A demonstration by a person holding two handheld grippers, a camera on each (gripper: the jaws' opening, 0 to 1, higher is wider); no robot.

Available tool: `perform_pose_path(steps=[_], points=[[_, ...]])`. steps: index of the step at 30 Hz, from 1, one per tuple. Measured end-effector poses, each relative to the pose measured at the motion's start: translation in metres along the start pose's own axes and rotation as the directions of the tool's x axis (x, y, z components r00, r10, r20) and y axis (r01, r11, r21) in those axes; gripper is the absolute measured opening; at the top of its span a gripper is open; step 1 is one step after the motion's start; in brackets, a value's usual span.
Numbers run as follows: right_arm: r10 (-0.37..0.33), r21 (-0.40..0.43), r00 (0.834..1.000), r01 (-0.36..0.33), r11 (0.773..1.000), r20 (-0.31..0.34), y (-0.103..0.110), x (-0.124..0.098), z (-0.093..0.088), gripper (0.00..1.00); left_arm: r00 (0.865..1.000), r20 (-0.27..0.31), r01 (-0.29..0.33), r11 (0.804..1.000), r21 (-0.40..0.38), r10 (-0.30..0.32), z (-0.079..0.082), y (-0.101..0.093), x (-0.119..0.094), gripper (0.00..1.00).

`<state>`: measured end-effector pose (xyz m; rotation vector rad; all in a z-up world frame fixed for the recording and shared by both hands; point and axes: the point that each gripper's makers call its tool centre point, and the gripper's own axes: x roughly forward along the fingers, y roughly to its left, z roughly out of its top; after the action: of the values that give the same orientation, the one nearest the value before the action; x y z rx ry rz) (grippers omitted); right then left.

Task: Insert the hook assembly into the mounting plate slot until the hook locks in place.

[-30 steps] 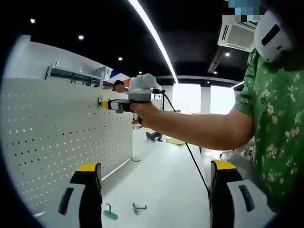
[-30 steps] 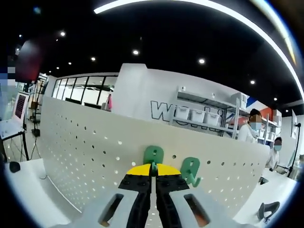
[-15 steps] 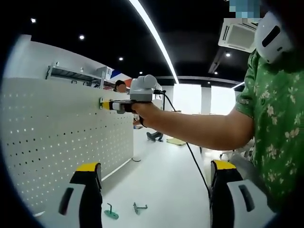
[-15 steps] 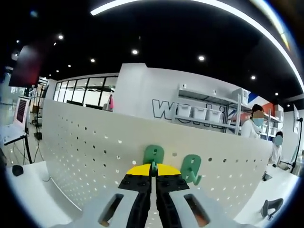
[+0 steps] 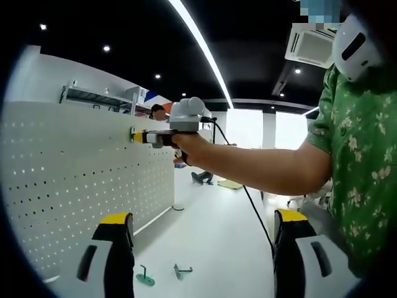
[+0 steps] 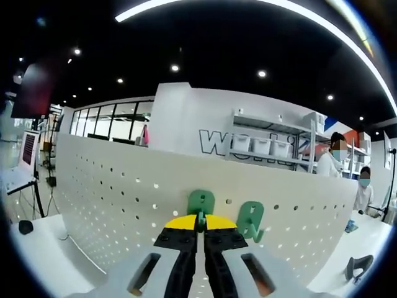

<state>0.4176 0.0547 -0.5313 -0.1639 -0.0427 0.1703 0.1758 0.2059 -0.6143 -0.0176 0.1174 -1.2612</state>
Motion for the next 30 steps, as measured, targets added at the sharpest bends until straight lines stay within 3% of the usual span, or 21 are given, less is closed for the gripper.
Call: perform_pose_path(steps=[8,12,21,30], points=[[-0.016,0.006,1.000,0.016,1.000,0.015,-0.0003,0.0004,0.0041,0.02,1.000,-0.002,0.002,1.000,0.002,-0.002,0.0001,-0.0013,0.0001,0.94],[-0.060,0.035,0.998,0.059,0.998,0.022,-0.0013,-0.0020,0.0062,0.01,1.000,-0.004,0.004,1.000,0.003,-0.004,-0.0007,-0.0019,-0.0004,0.94],[-0.119,-0.037,0.993,0.118,0.992,-0.021,-0.0012,0.0024,0.0045,0.01,1.000,0.000,0.004,1.000,0.004,-0.004,0.0002,-0.0026,-0.0033,0.93],[-0.114,-0.104,0.991,0.107,0.989,-0.066,-0.0023,0.0044,0.0035,0.01,1.000,0.000,0.007,1.000,0.002,-0.007,-0.0002,-0.0020,-0.0044,0.92]])
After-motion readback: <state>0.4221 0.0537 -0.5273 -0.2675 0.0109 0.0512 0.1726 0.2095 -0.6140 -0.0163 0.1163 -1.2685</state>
